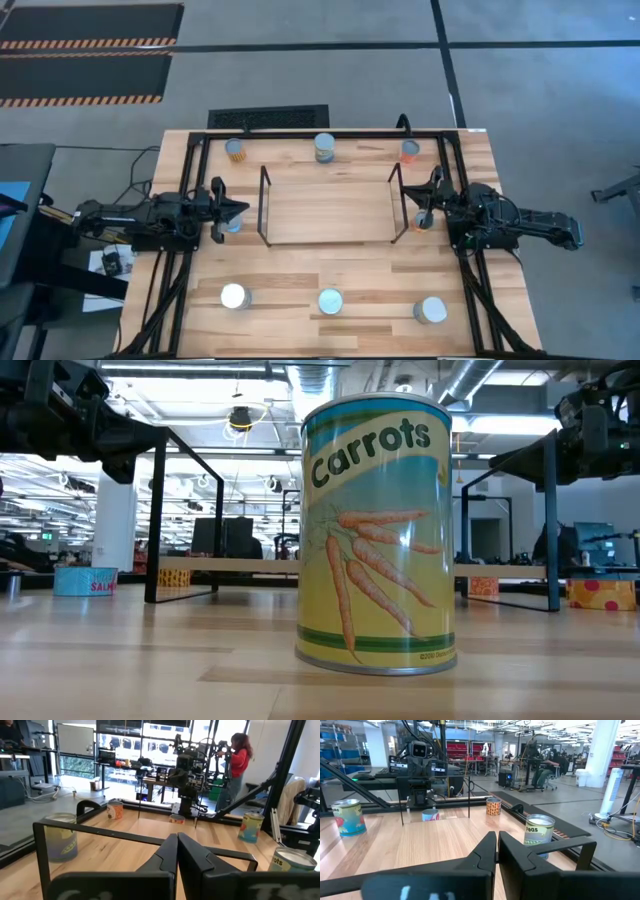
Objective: Pick and place cans onto a shelf
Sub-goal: Put the black beans can on the shelf
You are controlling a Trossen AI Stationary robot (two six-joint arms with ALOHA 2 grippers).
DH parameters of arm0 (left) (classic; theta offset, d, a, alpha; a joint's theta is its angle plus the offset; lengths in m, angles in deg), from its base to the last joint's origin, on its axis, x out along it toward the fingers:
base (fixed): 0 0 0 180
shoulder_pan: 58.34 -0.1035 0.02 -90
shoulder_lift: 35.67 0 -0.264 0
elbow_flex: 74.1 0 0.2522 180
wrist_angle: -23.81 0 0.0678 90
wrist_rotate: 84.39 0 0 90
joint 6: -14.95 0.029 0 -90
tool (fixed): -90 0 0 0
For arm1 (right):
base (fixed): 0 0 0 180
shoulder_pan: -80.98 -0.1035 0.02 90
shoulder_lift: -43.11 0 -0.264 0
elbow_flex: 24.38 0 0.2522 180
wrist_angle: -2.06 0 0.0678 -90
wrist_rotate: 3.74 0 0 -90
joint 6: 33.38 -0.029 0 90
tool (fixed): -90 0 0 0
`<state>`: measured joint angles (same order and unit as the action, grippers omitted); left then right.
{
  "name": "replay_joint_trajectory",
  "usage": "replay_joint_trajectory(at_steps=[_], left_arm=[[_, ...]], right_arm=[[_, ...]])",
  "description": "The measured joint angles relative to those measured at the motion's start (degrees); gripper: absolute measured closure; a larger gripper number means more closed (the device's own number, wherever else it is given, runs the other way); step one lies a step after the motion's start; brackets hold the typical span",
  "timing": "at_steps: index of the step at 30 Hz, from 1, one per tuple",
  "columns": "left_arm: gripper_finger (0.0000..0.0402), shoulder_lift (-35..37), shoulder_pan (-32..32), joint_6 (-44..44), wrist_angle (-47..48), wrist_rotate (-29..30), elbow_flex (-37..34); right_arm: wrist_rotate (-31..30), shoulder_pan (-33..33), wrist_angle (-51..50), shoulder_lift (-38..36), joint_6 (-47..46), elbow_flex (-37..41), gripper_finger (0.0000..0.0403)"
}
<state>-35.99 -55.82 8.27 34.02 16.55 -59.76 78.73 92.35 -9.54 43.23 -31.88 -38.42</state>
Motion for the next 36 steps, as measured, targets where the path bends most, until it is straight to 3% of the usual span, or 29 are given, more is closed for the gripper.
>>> replay_joint_trajectory(at_steps=[7, 11, 13, 20, 27, 32, 36], left_arm=[[0.0401, -0.04, 0.01, -3.91, -4.5, -0.14, 0.13], [0.0401, -0.08, 0.05, -2.27, -9.7, -8.44, 2.05], [0.0401, -0.46, 0.04, -1.22, -8.4, -8.4, 5.29], [0.0401, -6.75, 0.03, 7.53, 10.6, 5.74, 21.75], [0.0401, -20.68, -1.4, 9.07, 29.14, 19.39, 39.38], [0.0401, -33.13, -8.66, 9.88, 38.67, 18.43, 49.43], [0.0401, -43.56, -19.33, 13.61, 42.66, 10.24, 55.11]], right_arm=[[0.0, 0.0, -0.01, 0.0, 0.0, 0.01, 0.036], [0.0, 0.0, -0.01, -0.02, 0.0, 0.0, 0.036], [0.0, 0.0, 0.0, 0.0, 0.0, 0.0, 0.036], [0.0, 0.0, 0.0, -0.02, 0.0, -0.01, 0.036], [0.0, 0.0, 0.01, 0.0, 0.0, -0.02, 0.036], [0.0, 0.0, -0.01, -0.02, 0.0, -0.01, 0.036], [0.0, 0.0, -0.01, 0.0, 0.0, 0.0, 0.036]])
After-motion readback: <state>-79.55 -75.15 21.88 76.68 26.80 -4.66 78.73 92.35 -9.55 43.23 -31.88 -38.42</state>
